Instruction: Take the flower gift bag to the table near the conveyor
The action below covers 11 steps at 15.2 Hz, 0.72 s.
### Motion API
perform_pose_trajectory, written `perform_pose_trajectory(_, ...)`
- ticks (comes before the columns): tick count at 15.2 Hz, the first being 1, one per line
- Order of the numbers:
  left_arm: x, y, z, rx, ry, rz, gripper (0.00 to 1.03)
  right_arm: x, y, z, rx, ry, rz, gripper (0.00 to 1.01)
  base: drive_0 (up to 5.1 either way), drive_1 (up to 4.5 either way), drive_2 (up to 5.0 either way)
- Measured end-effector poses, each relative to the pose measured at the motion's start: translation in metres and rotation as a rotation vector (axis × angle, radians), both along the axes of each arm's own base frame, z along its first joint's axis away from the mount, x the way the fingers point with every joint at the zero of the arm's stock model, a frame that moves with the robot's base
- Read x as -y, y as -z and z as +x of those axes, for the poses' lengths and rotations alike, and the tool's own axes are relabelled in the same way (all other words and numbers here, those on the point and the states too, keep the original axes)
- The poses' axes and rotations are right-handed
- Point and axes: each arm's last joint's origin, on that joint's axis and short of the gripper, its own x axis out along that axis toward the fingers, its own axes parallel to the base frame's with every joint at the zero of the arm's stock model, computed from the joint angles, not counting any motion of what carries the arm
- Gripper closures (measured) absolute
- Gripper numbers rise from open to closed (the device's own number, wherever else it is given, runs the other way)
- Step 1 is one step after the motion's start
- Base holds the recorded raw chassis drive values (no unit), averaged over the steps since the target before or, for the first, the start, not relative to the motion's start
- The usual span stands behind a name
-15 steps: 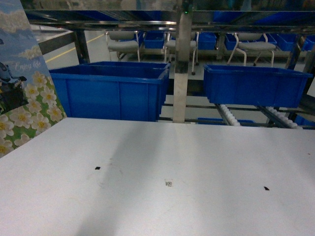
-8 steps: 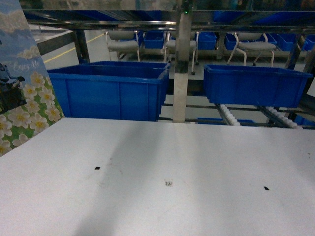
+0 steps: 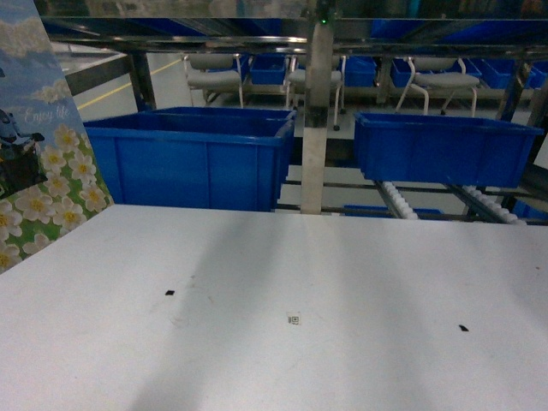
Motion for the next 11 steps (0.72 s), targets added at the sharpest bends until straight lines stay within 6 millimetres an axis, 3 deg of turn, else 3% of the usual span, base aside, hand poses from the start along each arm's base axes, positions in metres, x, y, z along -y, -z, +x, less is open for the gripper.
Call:
perform_pose_trajectory(7,0.000,0.000,0.000,0.000,0.000,0.000,1.01,0.025,0.037,0.046,-0.088,-0.015,0.009,0.99,0.0,0.00,0.0)
perform_pose_trajectory(11,0.000,0.000,0.000,0.000,0.000,0.000,1.01,0.012,0.056,0.063,-0.129,-0.109,0.012,0.99,0.0,0.00,0.0)
